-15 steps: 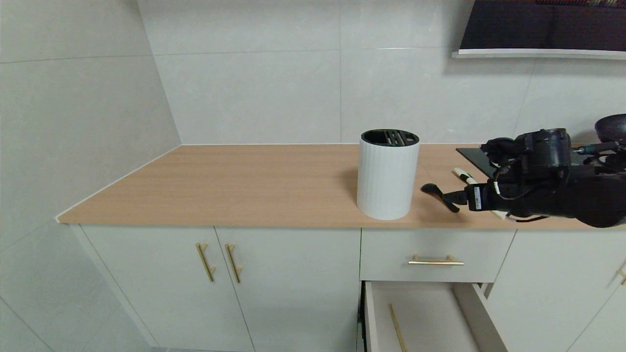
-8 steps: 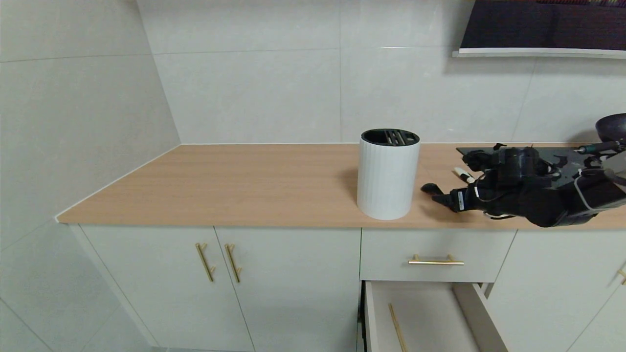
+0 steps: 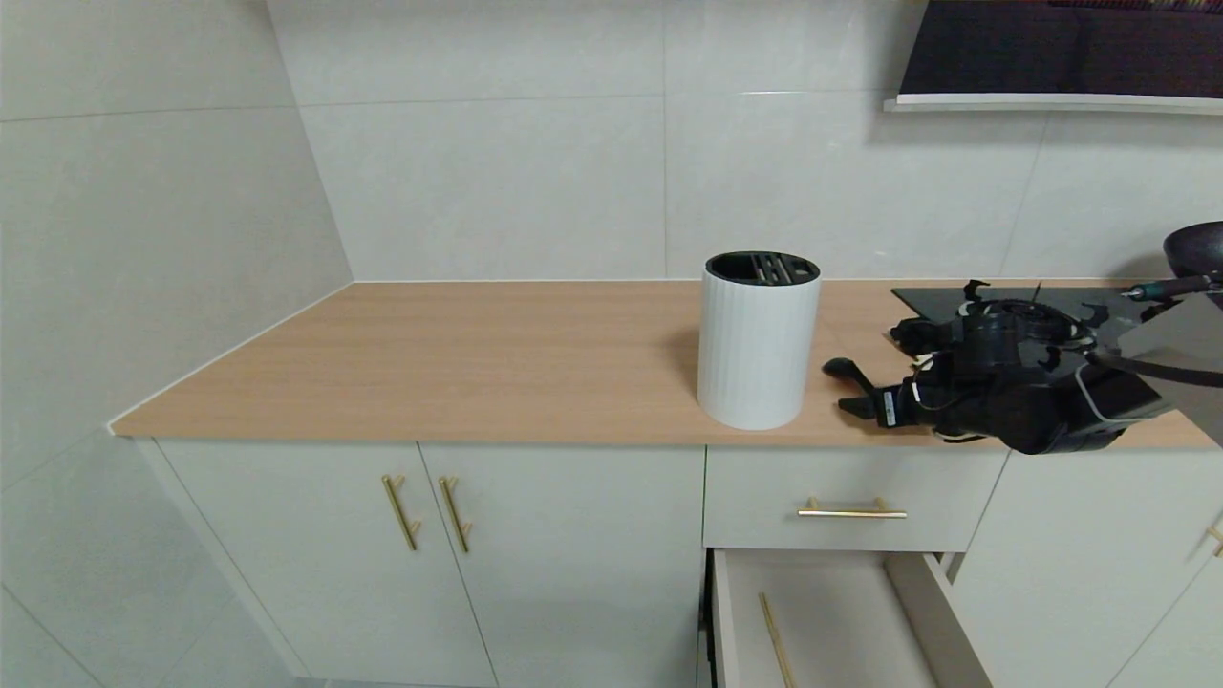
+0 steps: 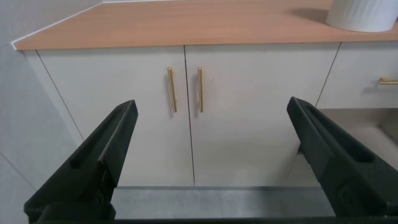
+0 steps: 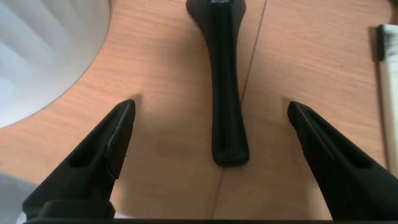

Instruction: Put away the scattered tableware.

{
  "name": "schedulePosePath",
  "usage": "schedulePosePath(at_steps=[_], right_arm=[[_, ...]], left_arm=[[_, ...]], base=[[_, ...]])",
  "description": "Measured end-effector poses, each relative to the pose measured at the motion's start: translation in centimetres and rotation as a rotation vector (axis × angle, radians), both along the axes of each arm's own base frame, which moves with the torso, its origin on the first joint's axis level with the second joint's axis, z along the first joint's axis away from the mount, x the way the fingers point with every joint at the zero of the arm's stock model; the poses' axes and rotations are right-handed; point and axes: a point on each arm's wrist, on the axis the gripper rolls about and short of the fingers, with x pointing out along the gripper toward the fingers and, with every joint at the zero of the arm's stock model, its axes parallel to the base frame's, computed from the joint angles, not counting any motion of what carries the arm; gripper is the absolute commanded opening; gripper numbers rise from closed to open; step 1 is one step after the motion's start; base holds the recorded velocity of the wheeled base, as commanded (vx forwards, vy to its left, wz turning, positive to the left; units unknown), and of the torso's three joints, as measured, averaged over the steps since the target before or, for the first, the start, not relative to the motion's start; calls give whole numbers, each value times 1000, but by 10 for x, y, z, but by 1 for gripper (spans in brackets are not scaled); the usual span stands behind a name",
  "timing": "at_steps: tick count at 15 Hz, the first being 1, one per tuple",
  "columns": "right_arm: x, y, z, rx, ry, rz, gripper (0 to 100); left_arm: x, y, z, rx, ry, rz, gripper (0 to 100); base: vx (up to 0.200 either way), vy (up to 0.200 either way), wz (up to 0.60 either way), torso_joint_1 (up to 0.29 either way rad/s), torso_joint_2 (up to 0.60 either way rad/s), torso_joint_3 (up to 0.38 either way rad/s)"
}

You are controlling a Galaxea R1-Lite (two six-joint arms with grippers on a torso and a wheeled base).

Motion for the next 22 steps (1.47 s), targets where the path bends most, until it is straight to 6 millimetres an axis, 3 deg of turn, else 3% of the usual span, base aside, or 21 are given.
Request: schedulePosePath(at_steps=[8,12,15,22], right_arm=[[8,-1,-10,-3,4,-9,0],[-3,0,11,31,0,-76,0],[-35,5,39,59,25,-85,0],[-151,13,87,83,269,-97,0]], left_arm=[[0,0,0,0,0,1,100],[0,0,0,0,0,1,100],[0,0,0,0,0,0,100],[0,0,0,0,0,0,100]], base=[[0,0,0,0,0,0],[0,0,0,0,0,0],[0,0,0,0,0,0],[0,0,0,0,0,0]])
